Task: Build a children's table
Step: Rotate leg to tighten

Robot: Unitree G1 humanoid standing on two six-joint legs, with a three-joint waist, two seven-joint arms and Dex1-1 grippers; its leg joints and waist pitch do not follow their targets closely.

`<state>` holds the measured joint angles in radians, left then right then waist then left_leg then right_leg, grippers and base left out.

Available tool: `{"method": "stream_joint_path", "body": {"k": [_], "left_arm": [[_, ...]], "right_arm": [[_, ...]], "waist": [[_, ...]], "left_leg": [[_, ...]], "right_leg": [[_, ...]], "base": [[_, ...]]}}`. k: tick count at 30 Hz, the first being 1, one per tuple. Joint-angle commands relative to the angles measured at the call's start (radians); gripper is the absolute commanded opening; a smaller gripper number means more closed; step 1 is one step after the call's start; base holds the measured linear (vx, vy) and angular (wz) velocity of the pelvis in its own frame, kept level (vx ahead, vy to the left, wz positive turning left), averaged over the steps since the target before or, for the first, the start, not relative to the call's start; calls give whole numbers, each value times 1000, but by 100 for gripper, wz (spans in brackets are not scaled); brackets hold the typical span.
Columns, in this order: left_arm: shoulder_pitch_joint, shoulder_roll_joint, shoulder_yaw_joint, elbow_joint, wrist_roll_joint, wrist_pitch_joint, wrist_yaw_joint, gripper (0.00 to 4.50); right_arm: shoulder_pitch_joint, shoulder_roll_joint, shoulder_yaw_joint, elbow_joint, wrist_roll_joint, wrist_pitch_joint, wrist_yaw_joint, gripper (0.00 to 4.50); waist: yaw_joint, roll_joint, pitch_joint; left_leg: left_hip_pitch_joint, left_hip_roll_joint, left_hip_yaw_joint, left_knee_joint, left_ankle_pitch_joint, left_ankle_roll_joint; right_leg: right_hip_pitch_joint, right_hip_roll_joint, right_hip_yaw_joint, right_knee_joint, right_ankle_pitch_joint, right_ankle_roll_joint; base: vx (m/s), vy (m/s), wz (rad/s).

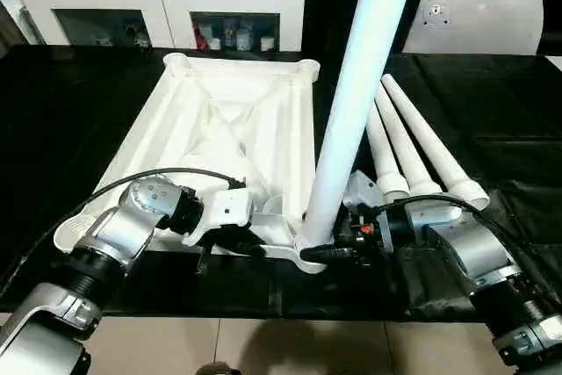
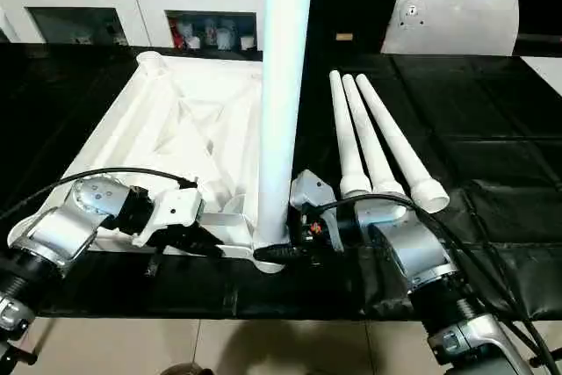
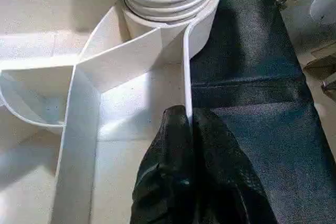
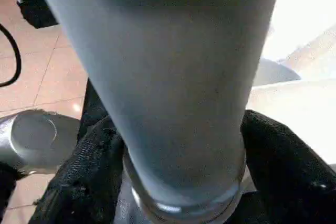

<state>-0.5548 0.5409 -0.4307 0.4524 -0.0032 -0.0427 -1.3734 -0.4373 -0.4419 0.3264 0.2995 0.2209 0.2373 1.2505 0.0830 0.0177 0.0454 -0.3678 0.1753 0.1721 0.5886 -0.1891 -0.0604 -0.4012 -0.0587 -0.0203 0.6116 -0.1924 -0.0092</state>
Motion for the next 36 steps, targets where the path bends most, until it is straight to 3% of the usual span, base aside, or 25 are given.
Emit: {"method": "stream_joint_path", "body": {"k": [1,3,6,10,15,17,18,20,26,28,31,33,36], "left_arm": [[0,5,-12,21,35,-5,-12,0],[7,5,-6,14,22,12,-10,0],[20,1,11,-3,5,43,13,0],[65,-19,71,-66,-25,153,121,0],[162,-102,172,-237,-59,376,349,0],[184,-158,198,-293,-47,453,441,0],[195,-194,207,-326,-36,497,495,0],[206,-262,219,-373,-22,569,581,0],[182,-386,205,-414,36,656,761,0],[178,-385,195,-414,44,654,760,0],[156,-366,184,-394,56,640,742,0],[143,-340,186,-379,55,631,718,0],[135,-314,193,-370,44,621,685,0]], "right_arm": [[-22,1,3,14,2,12,13,302],[-22,6,3,19,6,22,15,296],[-14,24,-6,19,18,46,-4,281],[18,87,-29,11,17,80,-116,277],[47,248,-92,41,-2,145,-412,277],[47,303,-106,54,-12,157,-489,277],[44,339,-118,66,-12,164,-539,277],[30,399,-150,99,-14,182,-639,277],[-4,496,-211,169,-65,206,-872,277],[-4,499,-215,171,-65,201,-874,347],[3,498,-226,143,-66,177,-872,353],[6,486,-234,124,-71,154,-863,382],[15,462,-240,88,-60,141,-833,409]], "waist": [[-4,-5,-59],[-4,-1,-58],[-3,-5,-56],[-10,-3,-52],[-54,-7,-46],[-57,-5,-47],[-64,-5,-46],[-66,-6,-47],[-72,-3,-49],[-68,-4,-50],[-66,-1,-52],[-64,5,-52],[-63,4,-53]], "left_leg": [[11,48,-8,-66,-194,26],[12,49,-9,-67,-205,22],[12,50,-10,-69,-209,19],[13,50,-10,-73,-236,3],[6,43,-22,-81,-301,-29],[11,42,-21,-77,-309,-18],[9,45,-18,-77,-298,-20],[10,42,-18,-76,-294,-14],[7,40,-18,-76,-277,-9],[7,40,-17,-76,-281,-4],[4,38,-16,-75,-270,0],[3,38,-18,-77,-262,-3],[4,38,-17,-76,-264,0]], "right_leg": [[48,-68,33,-67,-145,-236],[46,-69,33,-68,-172,-233],[45,-71,33,-68,-193,-229],[41,-72,35,-72,-242,-221],[38,-70,31,-86,-422,-165],[30,-70,34,-94,-446,-152],[30,-69,38,-90,-409,-167],[30,-68,36,-94,-414,-163],[31,-63,35,-94,-358,-162],[30,-62,36,-95,-339,-155],[33,-61,37,-92,-294,-154],[34,-61,35,-89,-266,-161],[35,-61,36,-89,-252,-162]], "base": [[0,0,0],[0,0,0],[0,0,0],[0,0,0],[0,0,0],[0,0,0],[0,0,0],[0,0,0],[0,0,0],[0,0,0],[0,0,0],[0,0,0],[0,0,0]]}}
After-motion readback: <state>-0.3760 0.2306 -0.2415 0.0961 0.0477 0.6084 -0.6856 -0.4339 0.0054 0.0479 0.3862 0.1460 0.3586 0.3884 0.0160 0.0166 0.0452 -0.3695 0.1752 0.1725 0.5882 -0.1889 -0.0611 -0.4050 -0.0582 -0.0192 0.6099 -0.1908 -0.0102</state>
